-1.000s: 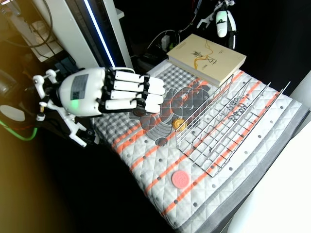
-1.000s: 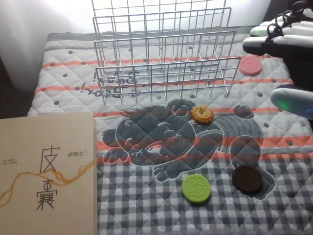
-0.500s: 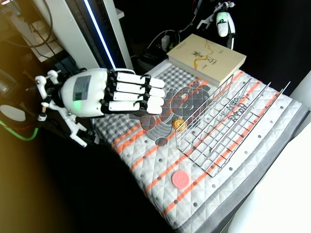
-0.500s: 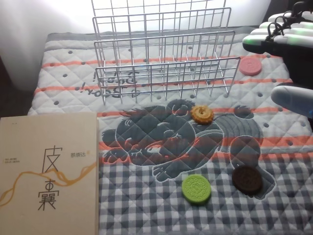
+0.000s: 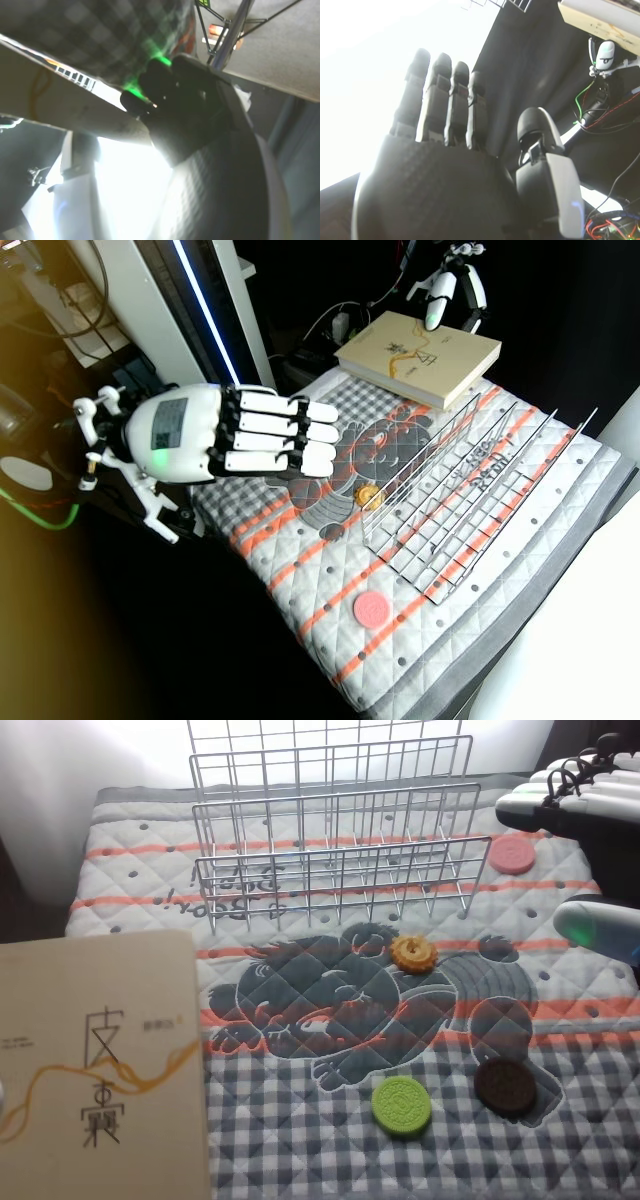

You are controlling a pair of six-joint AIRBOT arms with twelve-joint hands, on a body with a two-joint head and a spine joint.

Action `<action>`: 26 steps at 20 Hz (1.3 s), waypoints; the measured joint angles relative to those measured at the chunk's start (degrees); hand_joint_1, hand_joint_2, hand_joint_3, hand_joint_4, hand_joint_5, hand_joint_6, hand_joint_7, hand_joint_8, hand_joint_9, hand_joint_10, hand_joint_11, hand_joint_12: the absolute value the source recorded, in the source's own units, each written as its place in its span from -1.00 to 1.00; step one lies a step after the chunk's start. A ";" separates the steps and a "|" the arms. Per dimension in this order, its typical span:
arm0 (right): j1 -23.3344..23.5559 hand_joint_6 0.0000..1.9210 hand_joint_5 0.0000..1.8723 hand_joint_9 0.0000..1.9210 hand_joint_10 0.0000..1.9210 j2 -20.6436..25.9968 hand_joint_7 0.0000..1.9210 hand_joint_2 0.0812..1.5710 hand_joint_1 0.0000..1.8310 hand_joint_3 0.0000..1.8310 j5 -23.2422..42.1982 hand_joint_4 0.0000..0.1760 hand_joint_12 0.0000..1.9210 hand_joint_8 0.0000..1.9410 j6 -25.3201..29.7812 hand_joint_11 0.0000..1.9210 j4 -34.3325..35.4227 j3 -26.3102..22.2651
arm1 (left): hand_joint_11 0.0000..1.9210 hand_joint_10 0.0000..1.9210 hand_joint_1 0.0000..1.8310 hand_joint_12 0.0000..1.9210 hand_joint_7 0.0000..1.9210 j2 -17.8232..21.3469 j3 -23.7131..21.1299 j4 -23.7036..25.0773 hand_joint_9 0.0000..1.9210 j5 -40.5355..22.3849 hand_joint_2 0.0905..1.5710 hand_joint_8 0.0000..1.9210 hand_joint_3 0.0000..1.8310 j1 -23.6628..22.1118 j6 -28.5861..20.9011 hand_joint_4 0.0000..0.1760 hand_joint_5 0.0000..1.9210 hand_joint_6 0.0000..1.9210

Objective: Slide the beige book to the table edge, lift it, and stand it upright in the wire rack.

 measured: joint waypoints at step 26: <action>-0.61 -1.00 -0.58 -0.57 -1.00 -1.33 -0.56 0.69 -0.73 -1.00 -0.50 -1.00 -0.85 -1.00 0.28 -0.57 0.72 0.72 | 0.07 0.19 0.52 0.22 0.04 3.08 1.07 -9.09 0.07 -18.64 0.37 -0.05 -1.00 -12.90 8.72 -1.00 -0.11 0.09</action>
